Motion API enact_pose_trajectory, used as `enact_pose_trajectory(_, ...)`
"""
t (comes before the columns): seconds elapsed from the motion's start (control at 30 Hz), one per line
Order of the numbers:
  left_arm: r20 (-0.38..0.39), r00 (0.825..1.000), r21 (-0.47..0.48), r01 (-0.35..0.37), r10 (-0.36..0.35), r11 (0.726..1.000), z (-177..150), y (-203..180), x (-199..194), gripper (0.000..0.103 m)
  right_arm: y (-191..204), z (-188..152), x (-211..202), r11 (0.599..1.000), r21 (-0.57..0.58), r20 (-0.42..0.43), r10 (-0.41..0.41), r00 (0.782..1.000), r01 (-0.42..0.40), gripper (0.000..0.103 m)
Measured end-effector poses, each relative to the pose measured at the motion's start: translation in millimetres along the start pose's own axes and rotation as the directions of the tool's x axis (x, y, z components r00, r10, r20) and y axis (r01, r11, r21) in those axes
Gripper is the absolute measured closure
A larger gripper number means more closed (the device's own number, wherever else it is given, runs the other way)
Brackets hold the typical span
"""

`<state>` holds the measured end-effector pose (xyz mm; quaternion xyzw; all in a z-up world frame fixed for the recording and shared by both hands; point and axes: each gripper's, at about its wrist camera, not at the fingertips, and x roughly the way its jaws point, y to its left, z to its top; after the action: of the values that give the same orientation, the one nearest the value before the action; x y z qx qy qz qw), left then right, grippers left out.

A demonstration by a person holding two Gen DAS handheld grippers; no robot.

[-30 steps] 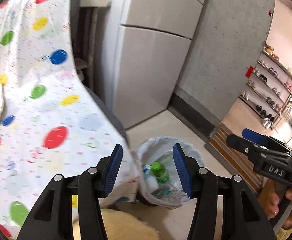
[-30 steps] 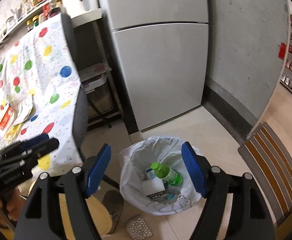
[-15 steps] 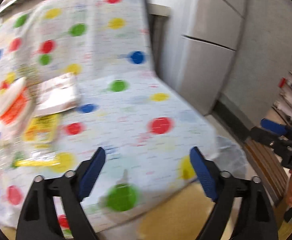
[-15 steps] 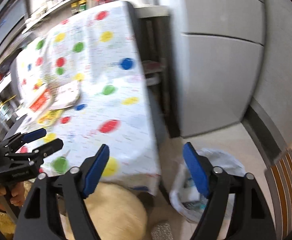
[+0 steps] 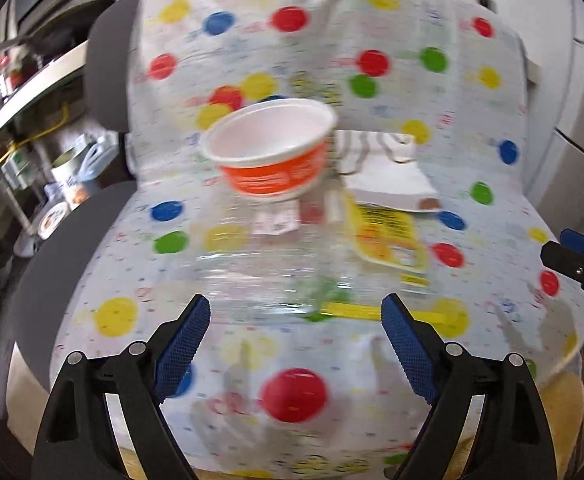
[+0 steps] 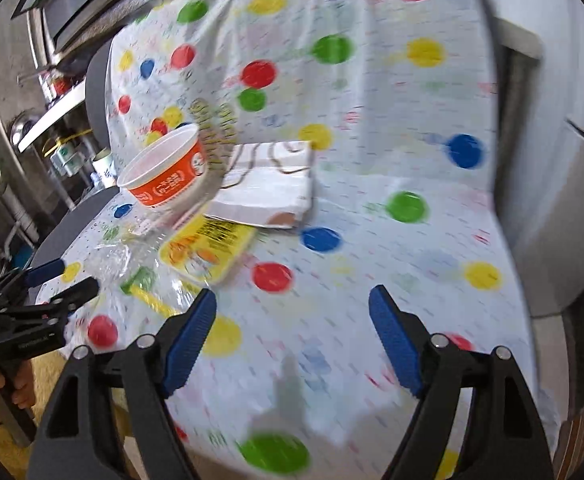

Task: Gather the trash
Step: 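Return both tools to the chair seat, then grasp the yellow sausage snack bag with the left tool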

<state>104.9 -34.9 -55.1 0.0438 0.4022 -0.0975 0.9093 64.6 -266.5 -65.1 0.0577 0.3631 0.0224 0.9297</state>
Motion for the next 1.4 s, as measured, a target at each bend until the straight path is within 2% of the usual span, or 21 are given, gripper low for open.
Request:
enact_pose_trajectory(0.07, -0.005, 1.0, -0.019, -0.019, 0.018, 1.0, 3.6, 16.4, 4.6, 0.016, 8.5, 13.4, 24.8, 1.0, -0.007, -0.016, 0.001, 1.0, -0.001, 0.038)
enact_pose_trajectory(0.2, -0.014, 0.998, -0.048, -0.054, 0.053, 0.997, 18.1, 36.3, 20.9, 0.016, 10.2, 37.5, 67.1, 1.0, 0.014, -0.045, -0.007, 0.999, 0.008, 0.065)
enact_pose_trajectory(0.23, -0.015, 0.998, -0.053, -0.055, 0.054, 0.997, 21.1, 39.1, 24.3, 0.016, 8.8, 43.9, 78.4, 1.0, 0.018, -0.053, -0.004, 0.999, 0.005, 0.067)
enact_pose_trajectory(0.5, -0.014, 1.0, -0.044, -0.024, 0.023, 0.999, 44.0, 37.7, 53.8, 0.016, -16.1, 74.9, 153.0, 0.991, 0.125, -0.149, 0.065, 0.987, -0.047, 0.067)
enact_pose_trajectory(0.6, -0.018, 1.0, -0.037, -0.01, 0.01, 0.999, 45.3, 33.0, 59.7, 0.016, -25.2, 79.4, 170.5, 0.983, 0.174, -0.166, 0.088, 0.982, -0.058, 0.059)
enact_pose_trajectory(0.7, -0.021, 1.0, -0.016, 0.003, -0.004, 1.0, 45.1, 24.5, 61.8, 0.016, -32.0, 82.3, 180.3, 0.974, 0.215, -0.17, 0.111, 0.979, -0.074, 0.056)
enact_pose_trajectory(0.87, -0.023, 1.0, 0.005, 0.001, -0.001, 1.0, 42.4, 13.6, 57.4, 0.016, -33.6, 83.8, 181.8, 0.974, 0.221, -0.167, 0.093, 0.982, -0.054, 0.054)
enact_pose_trajectory(0.97, -0.02, 1.0, -0.003, 0.0, 0.0, 1.0, 40.7, 14.2, 53.7, 0.016, -31.1, 83.6, 181.5, 0.973, 0.214, -0.173, 0.123, 0.977, -0.084, 0.055)
enact_pose_trajectory(1.03, -0.018, 1.0, -0.003, -0.004, 0.004, 1.0, 39.7, 13.7, 50.7, 0.016, -34.3, 82.6, 175.5, 0.956, 0.258, -0.163, 0.187, 0.969, -0.141, 0.082)
enact_pose_trajectory(1.07, -0.018, 1.0, -0.002, -0.005, 0.005, 1.0, 39.6, 12.9, 49.3, 0.016, -35.4, 82.6, 172.7, 0.949, 0.272, -0.158, 0.206, 0.966, -0.158, 0.086)
enact_pose_trajectory(1.1, -0.018, 1.0, -0.001, -0.002, 0.002, 1.0, 39.7, 12.6, 48.6, 0.016, -35.9, 81.9, 166.8, 0.941, 0.281, -0.151, 0.237, 0.96, -0.189, 0.098)
enact_pose_trajectory(1.13, -0.018, 1.0, -0.002, 0.0, 0.0, 1.0, 39.5, 11.7, 47.0, 0.016, -35.6, 81.7, 161.3, 0.938, 0.279, -0.145, 0.251, 0.957, -0.204, 0.1)
enact_pose_trajectory(1.27, -0.015, 1.0, 0.014, 0.011, -0.011, 1.0, 36.1, 3.3, 39.3, 0.016, -32.4, 79.3, 120.3, 0.957, 0.226, -0.105, 0.212, 0.972, -0.184, 0.101)
enact_pose_trajectory(1.37, -0.018, 0.999, 0.036, 0.027, -0.027, 0.999, 31.9, -5.9, 34.6, 0.016, -35.2, 74.5, 86.3, 0.98, 0.169, -0.106, 0.125, 0.986, -0.106, 0.101)
enact_pose_trajectory(1.4, -0.019, 0.999, 0.043, 0.04, -0.039, 0.998, 30.0, -10.7, 32.6, 0.016, -38.8, 67.5, 71.9, 0.989, 0.136, -0.114, 0.073, 0.991, -0.058, 0.101)
